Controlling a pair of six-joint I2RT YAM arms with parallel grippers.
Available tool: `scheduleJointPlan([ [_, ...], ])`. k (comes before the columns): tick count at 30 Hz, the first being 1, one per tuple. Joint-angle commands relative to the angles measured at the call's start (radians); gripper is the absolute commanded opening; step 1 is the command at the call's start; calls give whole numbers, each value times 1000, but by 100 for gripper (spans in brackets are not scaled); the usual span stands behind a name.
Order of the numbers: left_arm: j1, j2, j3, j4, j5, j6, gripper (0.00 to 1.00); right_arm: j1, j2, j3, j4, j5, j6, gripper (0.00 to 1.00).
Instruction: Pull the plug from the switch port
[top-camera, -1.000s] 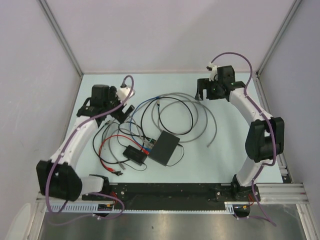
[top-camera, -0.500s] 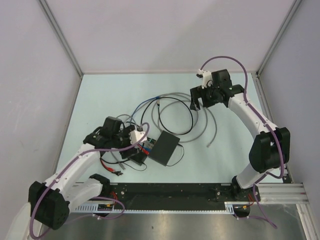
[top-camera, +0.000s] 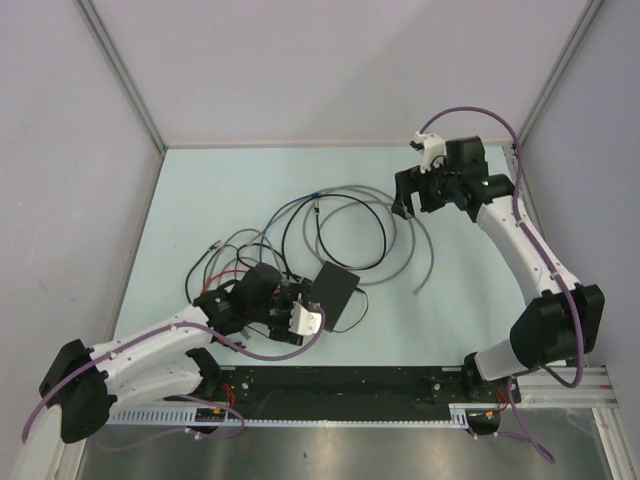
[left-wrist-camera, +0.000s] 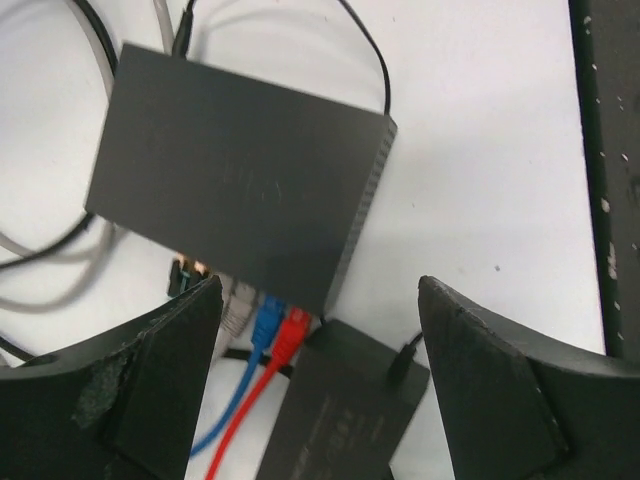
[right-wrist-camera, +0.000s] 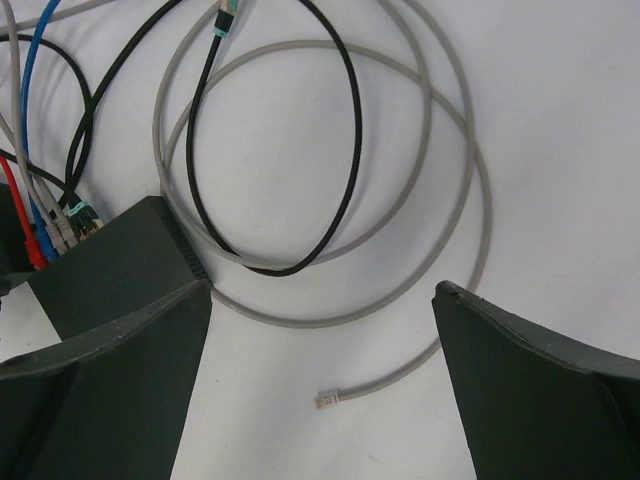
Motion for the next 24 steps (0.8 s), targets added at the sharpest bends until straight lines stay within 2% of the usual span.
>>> scheduleJointPlan([
  [1, -69, 27, -31, 190, -62, 30, 84, -25, -100, -29, -2, -22, -19, 98],
  [6, -103, 81, -45, 227, -62, 108, 84, -61, -161, -47, 3, -25, -2, 99],
  [16, -112, 205, -54, 336, -48, 142, 82, -155, -190, -55, 26, -60, 58, 99],
  [24, -118, 317, 12, 394, -36, 84, 81, -173, -195, -78, 41, -79, 69, 99],
])
